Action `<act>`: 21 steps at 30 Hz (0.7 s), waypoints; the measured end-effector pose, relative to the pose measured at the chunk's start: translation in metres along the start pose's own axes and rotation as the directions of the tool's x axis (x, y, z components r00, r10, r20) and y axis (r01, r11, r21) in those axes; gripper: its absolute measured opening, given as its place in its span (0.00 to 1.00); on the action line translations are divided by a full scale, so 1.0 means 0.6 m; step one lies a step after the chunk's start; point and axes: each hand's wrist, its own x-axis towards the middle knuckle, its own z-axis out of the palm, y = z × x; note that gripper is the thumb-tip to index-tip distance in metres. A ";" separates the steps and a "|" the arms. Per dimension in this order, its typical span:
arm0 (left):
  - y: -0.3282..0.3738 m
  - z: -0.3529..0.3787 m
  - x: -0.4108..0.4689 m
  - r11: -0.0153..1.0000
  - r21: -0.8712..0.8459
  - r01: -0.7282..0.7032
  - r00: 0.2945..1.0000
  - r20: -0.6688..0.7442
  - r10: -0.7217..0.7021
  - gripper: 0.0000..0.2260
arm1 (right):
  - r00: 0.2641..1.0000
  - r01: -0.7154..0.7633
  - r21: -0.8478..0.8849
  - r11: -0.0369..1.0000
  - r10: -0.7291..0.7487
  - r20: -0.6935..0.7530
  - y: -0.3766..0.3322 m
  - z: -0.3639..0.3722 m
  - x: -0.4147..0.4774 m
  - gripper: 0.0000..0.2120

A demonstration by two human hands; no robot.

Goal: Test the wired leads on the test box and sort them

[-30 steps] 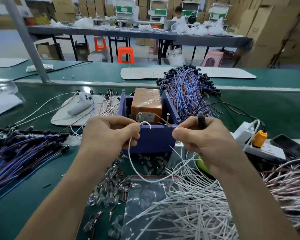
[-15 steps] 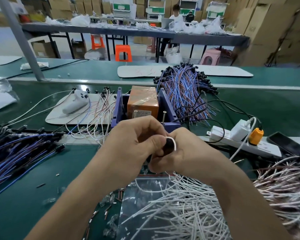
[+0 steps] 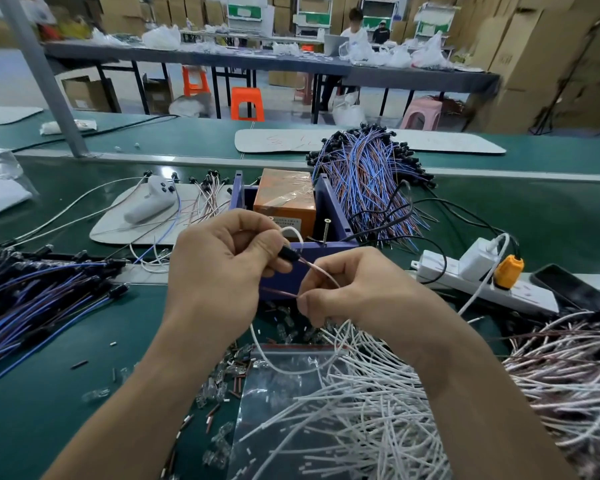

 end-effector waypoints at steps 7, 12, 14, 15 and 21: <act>0.009 -0.008 0.010 0.972 -0.144 0.186 0.981 -0.019 -0.191 0.06 | 0.996 0.068 0.055 0.996 -0.065 -0.061 0.003 -0.017 -0.002 0.08; 0.000 -0.044 0.030 0.987 -0.088 0.134 0.986 -0.085 -0.142 0.06 | 0.966 0.152 0.181 0.972 -0.107 -0.234 0.001 -0.058 -0.012 0.11; -0.014 -0.049 0.035 0.990 0.031 0.136 0.988 -0.079 -0.133 0.07 | 0.940 0.162 0.165 0.973 -0.102 -0.325 0.005 -0.066 -0.010 0.11; -0.021 -0.049 0.036 0.986 0.089 0.138 0.989 -0.071 -0.132 0.07 | 0.926 0.163 0.156 0.974 -0.097 -0.364 0.007 -0.068 -0.009 0.12; -0.042 -0.045 0.034 0.953 0.294 0.069 0.996 -0.070 -0.050 0.10 | 0.900 0.170 0.161 0.972 -0.086 -0.427 0.016 -0.078 -0.008 0.12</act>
